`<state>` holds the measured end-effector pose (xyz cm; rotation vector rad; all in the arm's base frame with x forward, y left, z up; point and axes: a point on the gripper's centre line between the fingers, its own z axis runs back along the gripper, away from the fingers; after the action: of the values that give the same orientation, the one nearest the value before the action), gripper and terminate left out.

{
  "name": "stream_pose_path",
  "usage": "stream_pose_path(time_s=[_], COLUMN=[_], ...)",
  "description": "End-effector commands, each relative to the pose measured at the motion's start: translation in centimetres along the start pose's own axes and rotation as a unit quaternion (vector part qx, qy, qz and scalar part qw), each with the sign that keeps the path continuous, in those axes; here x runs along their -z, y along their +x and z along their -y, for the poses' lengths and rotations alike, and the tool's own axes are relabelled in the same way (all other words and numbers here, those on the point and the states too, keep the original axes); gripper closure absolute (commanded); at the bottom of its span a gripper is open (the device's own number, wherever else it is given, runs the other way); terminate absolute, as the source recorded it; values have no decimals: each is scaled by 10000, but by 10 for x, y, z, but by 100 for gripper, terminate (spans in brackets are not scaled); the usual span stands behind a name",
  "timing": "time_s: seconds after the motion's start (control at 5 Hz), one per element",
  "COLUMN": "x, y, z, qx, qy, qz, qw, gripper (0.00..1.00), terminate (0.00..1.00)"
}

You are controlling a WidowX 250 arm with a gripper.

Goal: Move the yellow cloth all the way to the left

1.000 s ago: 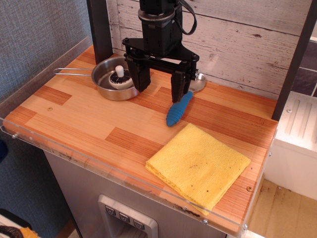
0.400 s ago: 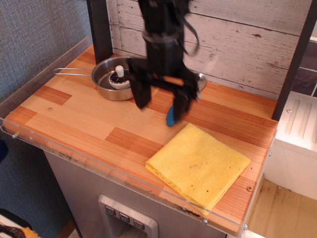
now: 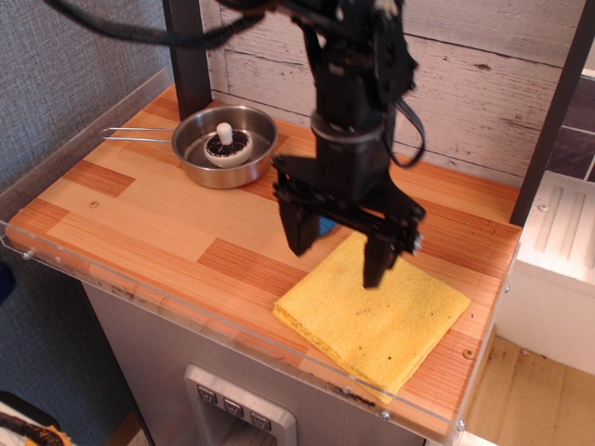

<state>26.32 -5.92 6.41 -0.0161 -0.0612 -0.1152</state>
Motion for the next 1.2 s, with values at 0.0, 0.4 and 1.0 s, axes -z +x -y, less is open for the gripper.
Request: stream_pose_path(time_s=[0.0, 0.4, 1.0], x=[19, 55, 80], y=[10, 18, -12], z=[9, 22, 5], qx=[225, 612, 716], qy=[226, 486, 315], qz=[45, -242, -437], qw=[9995, 9966, 9960], gripper=[0, 0, 0], terminate=[0, 0, 0])
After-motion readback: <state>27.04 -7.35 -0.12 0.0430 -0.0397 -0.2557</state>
